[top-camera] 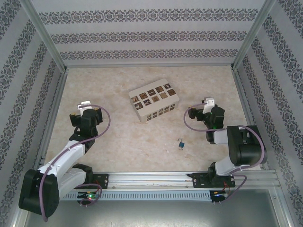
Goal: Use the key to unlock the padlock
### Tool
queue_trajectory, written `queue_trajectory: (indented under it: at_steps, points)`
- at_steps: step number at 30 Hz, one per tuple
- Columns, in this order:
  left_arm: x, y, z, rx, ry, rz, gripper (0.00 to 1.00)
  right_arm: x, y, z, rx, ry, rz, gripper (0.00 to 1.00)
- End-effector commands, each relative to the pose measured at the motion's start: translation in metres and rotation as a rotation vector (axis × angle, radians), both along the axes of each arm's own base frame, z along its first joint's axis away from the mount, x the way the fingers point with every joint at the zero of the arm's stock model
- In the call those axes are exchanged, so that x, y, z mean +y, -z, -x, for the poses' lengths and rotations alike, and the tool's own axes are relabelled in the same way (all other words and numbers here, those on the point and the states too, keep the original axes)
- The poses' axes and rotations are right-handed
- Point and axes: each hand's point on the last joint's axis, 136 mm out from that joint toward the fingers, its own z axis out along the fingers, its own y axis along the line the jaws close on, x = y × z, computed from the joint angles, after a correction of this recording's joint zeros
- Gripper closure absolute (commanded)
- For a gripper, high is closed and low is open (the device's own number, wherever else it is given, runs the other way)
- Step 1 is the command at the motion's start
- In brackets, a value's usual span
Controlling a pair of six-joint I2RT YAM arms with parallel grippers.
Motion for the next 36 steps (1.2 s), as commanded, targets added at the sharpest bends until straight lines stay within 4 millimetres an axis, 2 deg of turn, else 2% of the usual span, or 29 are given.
queue_trajectory:
  at_steps: [1,12,22,31,36]
  points:
    - [0.007,0.004,0.001,-0.01,-0.021,-0.004,0.01,-0.005,-0.022,-0.013,-0.067,0.018,-0.034,0.02]
    - [-0.01,0.022,-0.018,-0.078,0.106,0.007,0.01,-0.013,-0.021,-0.016,-0.059,0.077,-0.021,0.02]
    - [-0.02,0.019,-0.037,-0.16,0.215,0.02,0.01,-0.013,-0.02,-0.016,-0.055,0.089,-0.006,0.02]
    - [-0.019,0.019,-0.059,-0.222,0.247,0.055,0.01,-0.013,-0.019,-0.016,-0.052,0.09,-0.003,0.02]
    - [-0.012,0.036,-0.065,-0.232,0.225,0.073,0.01,-0.013,-0.019,-0.016,-0.052,0.091,-0.002,0.02]
